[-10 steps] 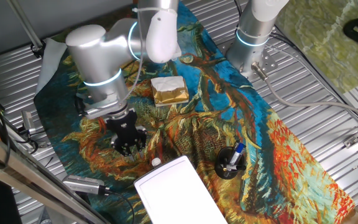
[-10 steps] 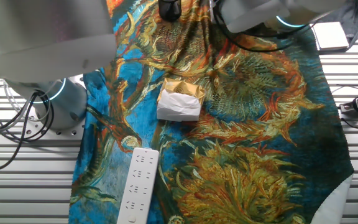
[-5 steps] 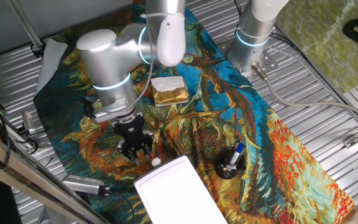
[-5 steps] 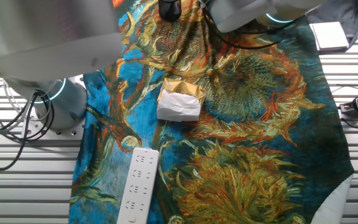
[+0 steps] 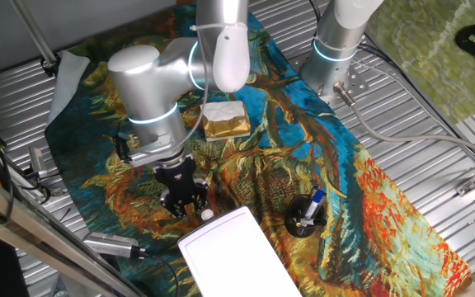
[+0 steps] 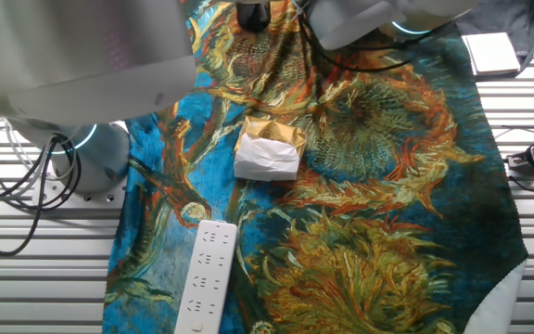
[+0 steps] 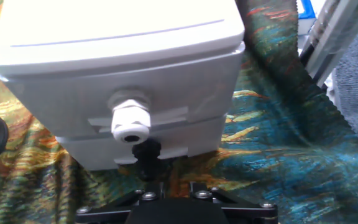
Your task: Grasp the handle and open the drawer
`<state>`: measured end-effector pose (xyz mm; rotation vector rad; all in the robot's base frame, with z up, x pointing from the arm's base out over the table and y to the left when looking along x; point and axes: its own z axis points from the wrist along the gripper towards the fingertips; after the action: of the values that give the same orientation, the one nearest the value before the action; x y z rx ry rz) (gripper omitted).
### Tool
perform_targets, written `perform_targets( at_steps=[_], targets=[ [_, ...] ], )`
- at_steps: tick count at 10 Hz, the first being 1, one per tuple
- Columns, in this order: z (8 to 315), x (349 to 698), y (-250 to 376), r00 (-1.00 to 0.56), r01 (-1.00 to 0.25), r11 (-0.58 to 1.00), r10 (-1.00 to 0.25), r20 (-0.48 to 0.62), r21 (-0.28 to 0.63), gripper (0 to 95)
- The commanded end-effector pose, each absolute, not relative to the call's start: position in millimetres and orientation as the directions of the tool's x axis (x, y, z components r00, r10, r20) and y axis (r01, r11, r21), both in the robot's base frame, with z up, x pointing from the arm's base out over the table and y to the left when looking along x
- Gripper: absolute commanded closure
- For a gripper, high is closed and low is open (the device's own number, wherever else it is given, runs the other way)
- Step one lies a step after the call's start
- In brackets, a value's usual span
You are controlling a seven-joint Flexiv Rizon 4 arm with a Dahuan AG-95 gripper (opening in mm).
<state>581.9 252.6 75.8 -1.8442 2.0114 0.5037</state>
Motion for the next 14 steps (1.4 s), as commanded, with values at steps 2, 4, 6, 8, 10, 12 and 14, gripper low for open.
perform_targets(
  at_steps=[2,4,6,8,10,12,14],
  targets=[
    [76,575,253,-0.079,-0.997,0.078,-0.863,-0.499,0.023,76.0],
    [78,568,253,-0.081,-0.997,0.078,-0.859,-0.506,0.026,57.0],
    [79,563,254,-0.077,-0.997,0.075,-0.855,-0.513,0.025,57.0],
    [79,562,255,-0.067,-0.998,0.065,-0.847,-0.527,0.024,57.0],
    [78,563,259,-0.069,-0.998,0.066,-0.846,-0.529,0.025,57.0],
    [77,563,260,-0.066,-0.998,0.064,-0.848,-0.525,0.023,57.0],
    [77,563,260,-0.054,-0.998,0.054,-0.853,-0.52,0.016,57.0]
  ],
)
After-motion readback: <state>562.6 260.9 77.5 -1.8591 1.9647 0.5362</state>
